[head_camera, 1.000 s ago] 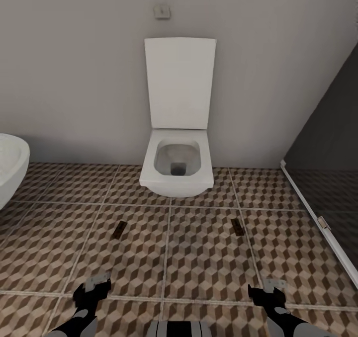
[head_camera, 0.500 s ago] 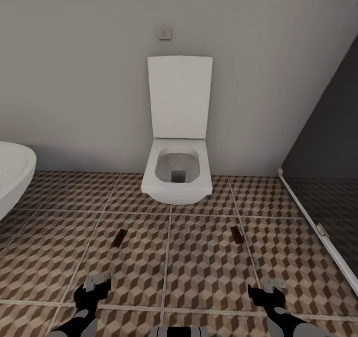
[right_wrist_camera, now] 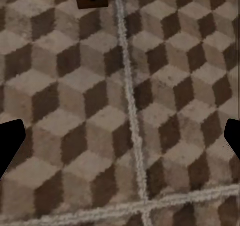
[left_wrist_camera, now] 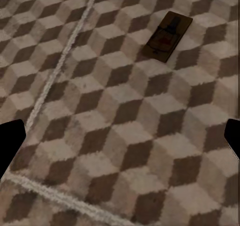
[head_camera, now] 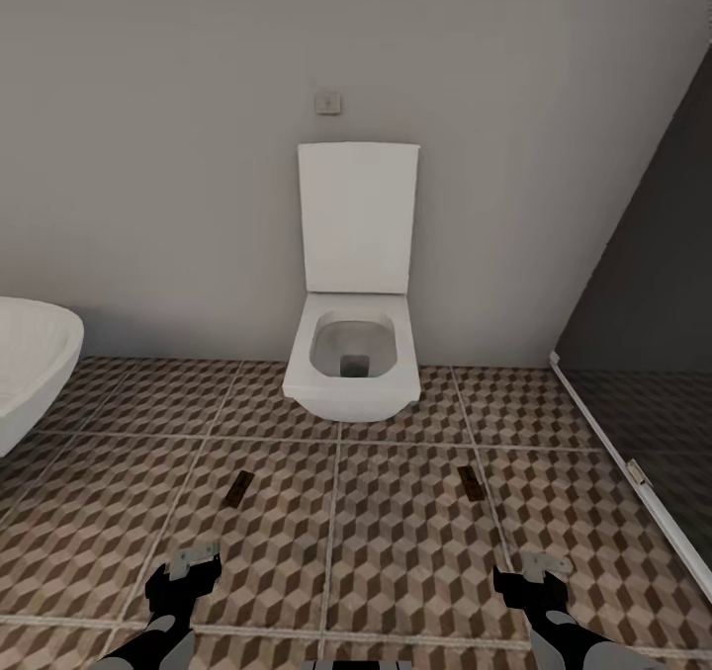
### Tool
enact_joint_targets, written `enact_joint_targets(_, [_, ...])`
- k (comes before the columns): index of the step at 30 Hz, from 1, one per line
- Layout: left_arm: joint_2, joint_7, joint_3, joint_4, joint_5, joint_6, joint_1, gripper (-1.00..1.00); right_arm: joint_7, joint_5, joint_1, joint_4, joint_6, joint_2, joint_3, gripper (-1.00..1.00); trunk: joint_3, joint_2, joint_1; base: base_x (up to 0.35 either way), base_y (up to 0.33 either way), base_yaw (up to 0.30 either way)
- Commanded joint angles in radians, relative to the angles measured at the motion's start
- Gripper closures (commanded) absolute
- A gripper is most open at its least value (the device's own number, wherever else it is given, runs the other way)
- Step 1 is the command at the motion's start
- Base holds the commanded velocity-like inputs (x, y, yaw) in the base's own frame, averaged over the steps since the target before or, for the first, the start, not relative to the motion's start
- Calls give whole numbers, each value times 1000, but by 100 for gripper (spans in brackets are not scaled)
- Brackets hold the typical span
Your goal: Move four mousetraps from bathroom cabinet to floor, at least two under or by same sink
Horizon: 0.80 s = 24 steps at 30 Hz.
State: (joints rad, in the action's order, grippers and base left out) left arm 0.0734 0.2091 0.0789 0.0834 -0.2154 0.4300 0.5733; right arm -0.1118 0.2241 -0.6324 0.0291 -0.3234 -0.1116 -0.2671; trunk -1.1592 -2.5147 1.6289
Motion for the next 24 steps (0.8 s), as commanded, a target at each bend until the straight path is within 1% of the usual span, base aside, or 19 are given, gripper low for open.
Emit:
enact_joint_targets(1, [0, 4, 9, -1, -7, 3, 0, -100, -5, 11, -1, 3, -5, 0, -7, -100, 3, 0, -1, 0, 0, 0])
enact_joint_targets(24, [-1, 3, 9, -1, -3, 3, 0, -100, -8, 12, -1, 3, -5, 4, -6, -100, 92, 5, -11, 0, 0, 0])
